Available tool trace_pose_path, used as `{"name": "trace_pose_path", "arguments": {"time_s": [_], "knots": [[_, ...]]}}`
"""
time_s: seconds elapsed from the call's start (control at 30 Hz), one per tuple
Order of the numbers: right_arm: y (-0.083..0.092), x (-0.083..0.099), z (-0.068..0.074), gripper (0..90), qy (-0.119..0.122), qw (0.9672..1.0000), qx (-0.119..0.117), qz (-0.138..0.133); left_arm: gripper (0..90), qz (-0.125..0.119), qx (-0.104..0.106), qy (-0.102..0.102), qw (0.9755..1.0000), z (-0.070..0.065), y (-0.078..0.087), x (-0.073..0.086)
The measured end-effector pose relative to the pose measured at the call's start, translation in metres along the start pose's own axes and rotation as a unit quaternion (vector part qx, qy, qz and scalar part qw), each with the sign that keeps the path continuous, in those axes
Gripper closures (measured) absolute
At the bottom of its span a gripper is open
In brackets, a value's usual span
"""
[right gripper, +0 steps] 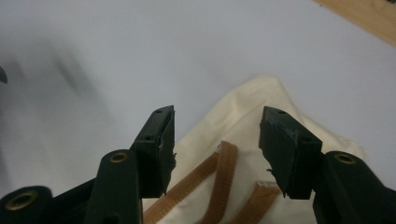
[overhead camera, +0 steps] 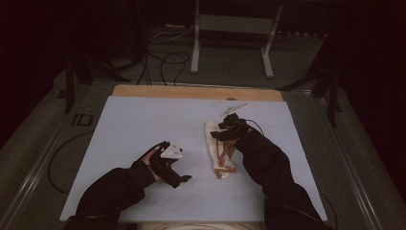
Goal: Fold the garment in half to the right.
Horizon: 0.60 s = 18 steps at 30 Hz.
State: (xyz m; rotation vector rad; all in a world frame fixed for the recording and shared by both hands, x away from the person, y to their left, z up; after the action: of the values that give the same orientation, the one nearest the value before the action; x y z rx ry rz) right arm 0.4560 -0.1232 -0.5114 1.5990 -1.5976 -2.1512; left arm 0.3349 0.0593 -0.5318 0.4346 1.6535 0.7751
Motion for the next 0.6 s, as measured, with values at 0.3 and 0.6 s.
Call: {"name": "trace_pose_path", "arguments": {"time_s": [0.3, 0.6], "knots": [[-0.014, 0.009, -0.001, 57.6, 0.005, 0.9997, -0.001, 0.022, 0.0, -0.006, 0.004, 0.027, 0.9996, 0.001, 0.007, 0.025], [-0.013, 0.017, -0.004, 77.3, 0.009, 0.9991, -0.004, 0.041, 0.0, -0.015, -0.002, 0.066, 0.9977, 0.006, 0.023, 0.047]]}}
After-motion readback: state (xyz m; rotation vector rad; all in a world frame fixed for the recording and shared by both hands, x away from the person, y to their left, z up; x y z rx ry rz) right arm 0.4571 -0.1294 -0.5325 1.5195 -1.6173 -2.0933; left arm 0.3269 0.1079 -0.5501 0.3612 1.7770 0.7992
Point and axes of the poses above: each handheld gripper's, and its own axes: y roughly backward along the jaws, x roughly out of its underside, z roughly to its left, the point moved 7 cm from there along -y, roughly forward along the jaws, and after that the axes turned 8 degrees about x, right-handed, at the moved point
